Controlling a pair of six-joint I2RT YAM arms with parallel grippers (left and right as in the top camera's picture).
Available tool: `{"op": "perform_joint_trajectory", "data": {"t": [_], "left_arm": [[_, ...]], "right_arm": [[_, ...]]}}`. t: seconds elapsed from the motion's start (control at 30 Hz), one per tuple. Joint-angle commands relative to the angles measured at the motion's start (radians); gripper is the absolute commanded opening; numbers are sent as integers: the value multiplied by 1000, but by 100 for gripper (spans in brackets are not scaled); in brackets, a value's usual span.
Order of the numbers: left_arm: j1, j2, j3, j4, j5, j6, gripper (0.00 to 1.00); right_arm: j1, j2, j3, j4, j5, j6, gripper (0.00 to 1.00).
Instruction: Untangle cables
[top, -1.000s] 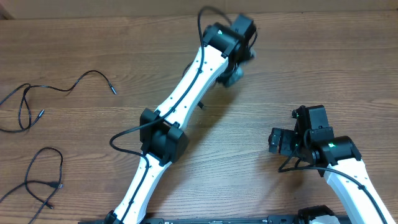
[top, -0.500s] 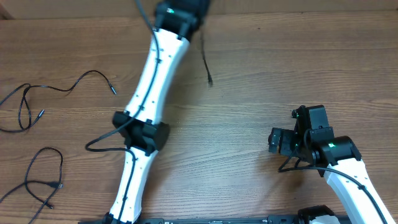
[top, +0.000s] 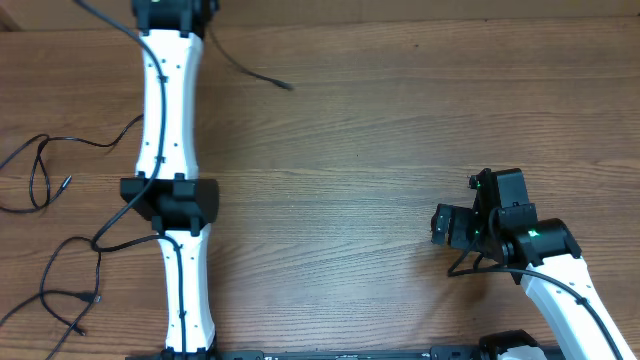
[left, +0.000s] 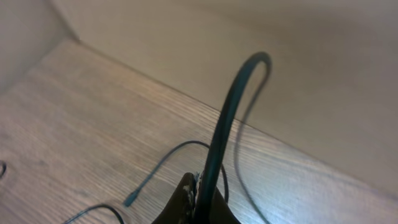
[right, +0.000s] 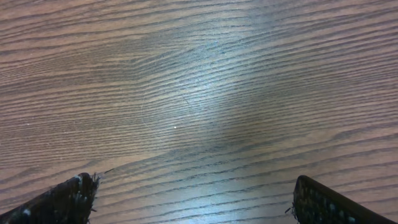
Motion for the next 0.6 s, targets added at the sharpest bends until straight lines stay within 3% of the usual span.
{"op": "perform_joint_trajectory", "data": {"t": [0.0, 0.13, 0.23, 0.37, 0.4, 0.5, 0.57], "left_arm": [[56, -2, 11, -13, 29, -194, 4], [84, -2, 11, -33, 31, -277, 5], [93, -2, 11, -37, 54, -291, 15], [94, -2, 11, -37, 55, -291, 75], [94, -2, 11, -37, 55, -290, 84], [94, -2, 11, -56, 55, -290, 100], [94, -2, 11, -76, 55, -290, 100]], "right_arm": [[-4, -6, 7, 6, 5, -3, 100], [-4, -6, 7, 7, 5, -3, 100], [-4, -6, 7, 7, 5, -3, 100], [-4, -6, 7, 7, 5, -3, 100], [-4, -6, 7, 7, 5, -3, 100], [-4, -6, 7, 7, 5, -3, 100], [-4, -6, 7, 7, 5, -3, 100]]}}
